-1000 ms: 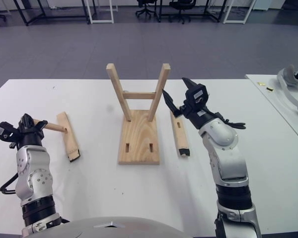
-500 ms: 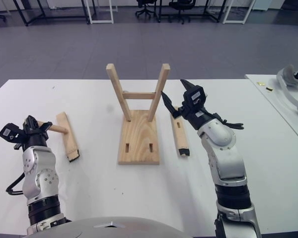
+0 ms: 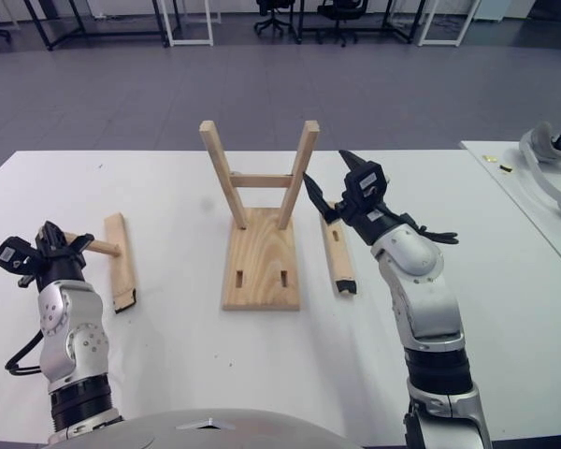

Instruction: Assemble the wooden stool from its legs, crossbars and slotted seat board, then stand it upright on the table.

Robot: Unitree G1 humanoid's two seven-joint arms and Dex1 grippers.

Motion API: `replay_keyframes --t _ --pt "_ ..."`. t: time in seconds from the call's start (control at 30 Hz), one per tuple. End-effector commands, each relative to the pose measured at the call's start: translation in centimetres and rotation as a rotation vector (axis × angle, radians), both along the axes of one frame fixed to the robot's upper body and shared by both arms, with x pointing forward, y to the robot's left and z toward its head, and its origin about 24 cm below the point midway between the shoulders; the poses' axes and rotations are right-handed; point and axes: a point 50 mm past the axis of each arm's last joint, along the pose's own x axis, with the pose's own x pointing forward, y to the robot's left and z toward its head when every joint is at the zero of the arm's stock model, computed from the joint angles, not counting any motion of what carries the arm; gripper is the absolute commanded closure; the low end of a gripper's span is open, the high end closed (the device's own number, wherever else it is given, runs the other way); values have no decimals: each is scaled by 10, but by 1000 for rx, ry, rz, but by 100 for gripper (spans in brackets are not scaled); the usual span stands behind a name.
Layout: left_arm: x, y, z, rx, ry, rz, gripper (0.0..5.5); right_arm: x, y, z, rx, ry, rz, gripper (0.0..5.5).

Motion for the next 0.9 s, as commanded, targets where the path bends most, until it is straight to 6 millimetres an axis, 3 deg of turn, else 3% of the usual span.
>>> replay_keyframes --t 0.03,0.3,0.77,0.9 --pt "1 2 4 26 9 -7 509 0 2 0 -11 -3 7 170" --pt "2 5 11 54 -2 -39 509 -1 2 -1 -13 2 10 170" --pt "5 12 -5 79 58 -84 509 0 3 -1 -18 10 24 170" --pt "5 8 -4 176 170 -116 509 0 3 -1 -24 13 23 170"
